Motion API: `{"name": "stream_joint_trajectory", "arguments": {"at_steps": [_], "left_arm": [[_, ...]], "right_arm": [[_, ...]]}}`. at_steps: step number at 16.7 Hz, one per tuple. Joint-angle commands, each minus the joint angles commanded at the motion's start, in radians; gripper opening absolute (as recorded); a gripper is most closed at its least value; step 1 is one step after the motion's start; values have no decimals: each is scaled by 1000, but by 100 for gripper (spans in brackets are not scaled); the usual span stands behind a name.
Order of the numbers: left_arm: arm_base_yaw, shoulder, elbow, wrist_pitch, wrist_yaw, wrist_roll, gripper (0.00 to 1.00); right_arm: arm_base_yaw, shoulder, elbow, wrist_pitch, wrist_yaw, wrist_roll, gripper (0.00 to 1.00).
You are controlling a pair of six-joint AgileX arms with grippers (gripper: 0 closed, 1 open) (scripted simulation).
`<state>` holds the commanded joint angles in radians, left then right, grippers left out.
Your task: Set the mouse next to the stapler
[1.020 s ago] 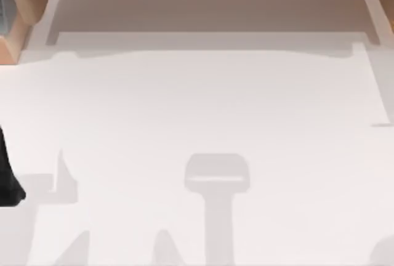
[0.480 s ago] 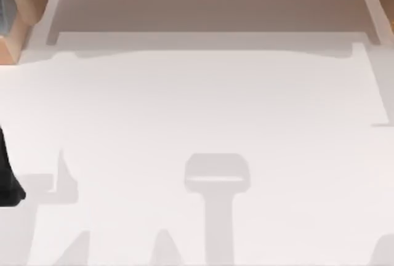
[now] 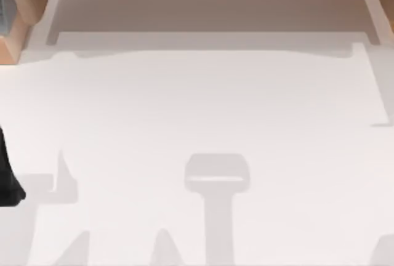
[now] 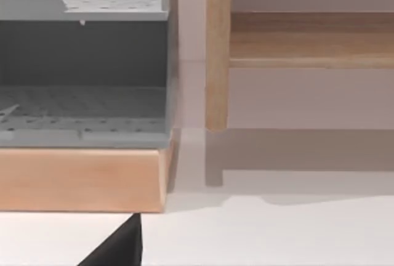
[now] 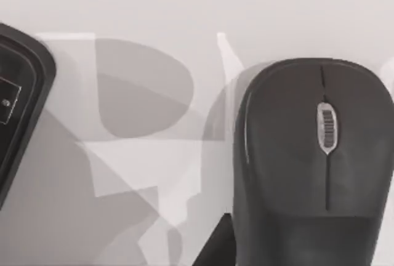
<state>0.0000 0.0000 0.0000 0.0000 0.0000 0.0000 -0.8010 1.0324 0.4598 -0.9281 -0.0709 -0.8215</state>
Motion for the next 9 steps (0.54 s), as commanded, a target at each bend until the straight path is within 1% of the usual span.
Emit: {"name": "stream_joint_trajectory", "arguments": {"at_steps": [3, 4, 9], "left_arm": [[0, 0, 0, 0, 0, 0, 100], [0, 0, 0, 0, 0, 0, 100], [0, 0, 0, 0, 0, 0, 100]], "right_arm": [[0, 0, 0, 0, 0, 0, 98], [0, 0, 0, 0, 0, 0, 100], [0, 0, 0, 0, 0, 0, 100]]}}
